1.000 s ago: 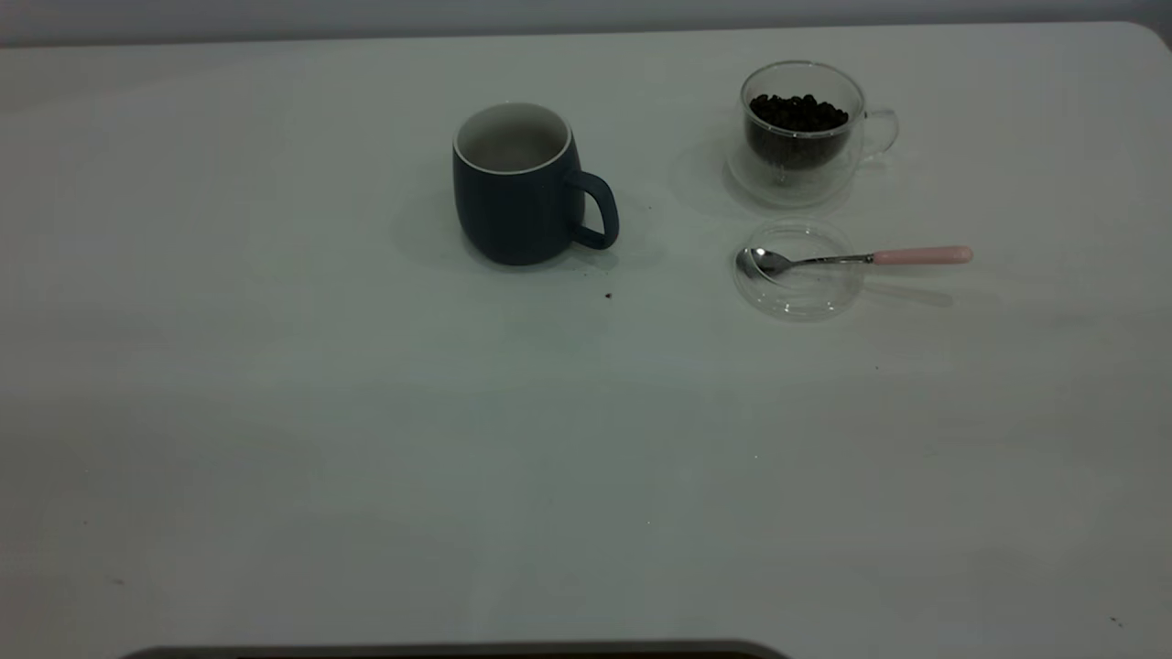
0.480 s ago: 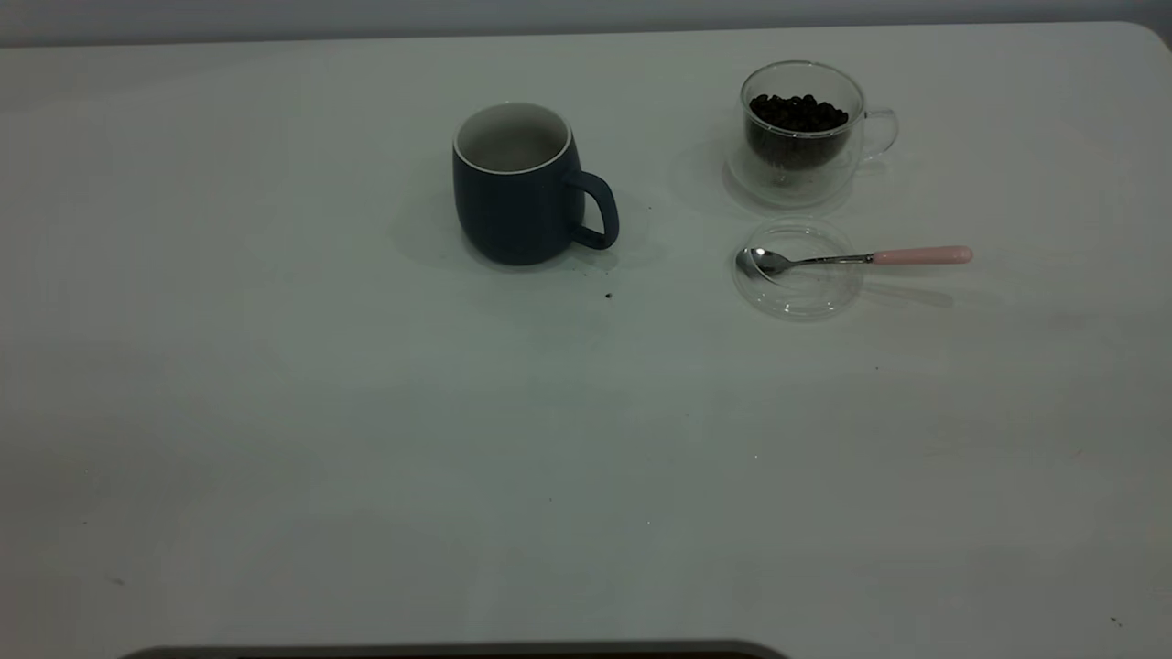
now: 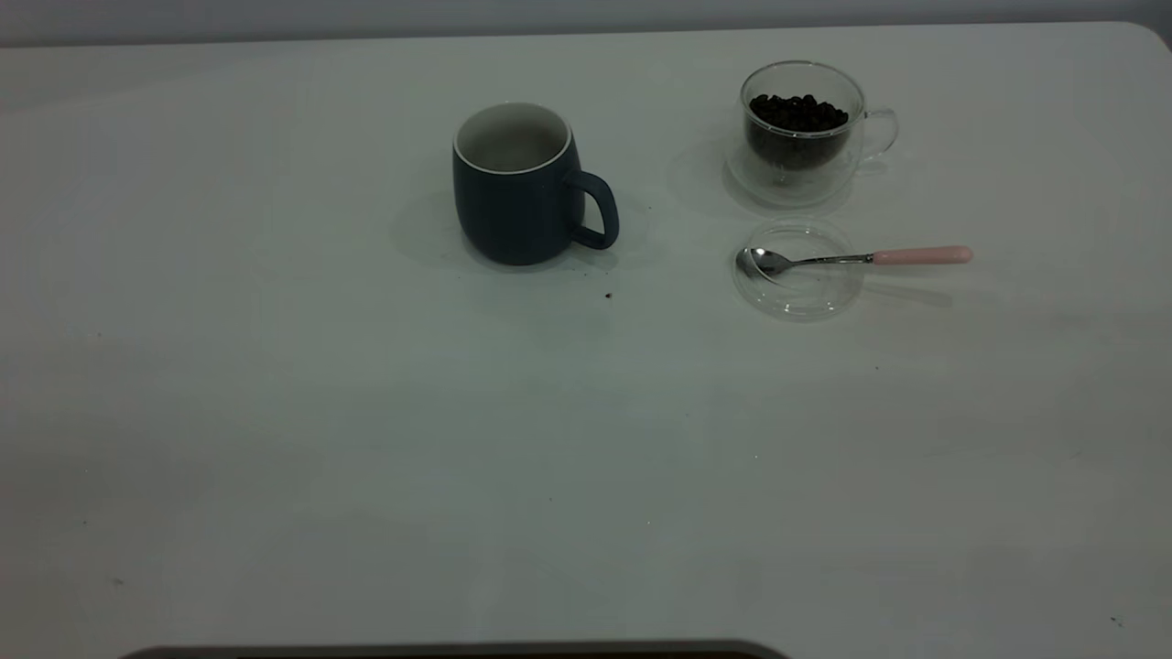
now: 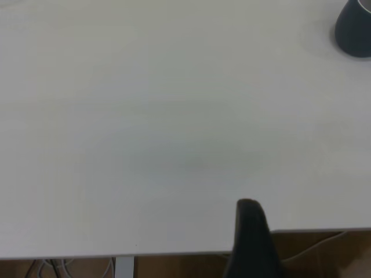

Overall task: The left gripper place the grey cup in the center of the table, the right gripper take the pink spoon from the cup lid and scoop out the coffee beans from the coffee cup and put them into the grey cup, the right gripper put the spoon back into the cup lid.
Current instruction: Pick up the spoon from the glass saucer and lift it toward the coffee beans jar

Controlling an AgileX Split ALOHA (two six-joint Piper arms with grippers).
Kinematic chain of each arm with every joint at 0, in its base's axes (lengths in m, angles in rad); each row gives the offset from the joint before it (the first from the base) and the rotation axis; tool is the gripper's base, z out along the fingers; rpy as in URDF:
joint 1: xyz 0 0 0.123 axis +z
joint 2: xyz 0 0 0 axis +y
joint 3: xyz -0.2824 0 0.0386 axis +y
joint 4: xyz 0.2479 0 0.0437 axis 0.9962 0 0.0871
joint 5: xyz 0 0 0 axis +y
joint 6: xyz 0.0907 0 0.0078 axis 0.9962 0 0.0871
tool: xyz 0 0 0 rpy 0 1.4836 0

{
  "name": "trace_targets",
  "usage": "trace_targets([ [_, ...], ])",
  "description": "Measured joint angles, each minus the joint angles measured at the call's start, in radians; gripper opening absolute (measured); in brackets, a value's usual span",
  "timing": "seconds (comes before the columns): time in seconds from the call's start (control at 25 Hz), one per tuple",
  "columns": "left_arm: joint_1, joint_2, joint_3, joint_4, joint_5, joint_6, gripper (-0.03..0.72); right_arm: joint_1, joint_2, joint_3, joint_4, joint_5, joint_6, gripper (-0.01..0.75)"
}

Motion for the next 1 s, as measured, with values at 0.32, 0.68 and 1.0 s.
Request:
trace_targets([
  [0.32, 0.000, 0.000, 0.000, 0.000, 0.000, 0.000, 0.567, 0.000, 0.000, 0.000, 0.003, 0.000, 0.000, 0.574],
  [0.68, 0.000, 0.000, 0.000, 0.000, 0.000, 0.000, 0.567, 0.000, 0.079, -0.020, 0.139, -0.098, 0.017, 0.574],
  [1.0, 0.000, 0.000, 0.000, 0.000, 0.000, 0.000, 0.567, 0.000, 0.695, -0.131, 0.399, -0.478, -0.063, 0.575],
])
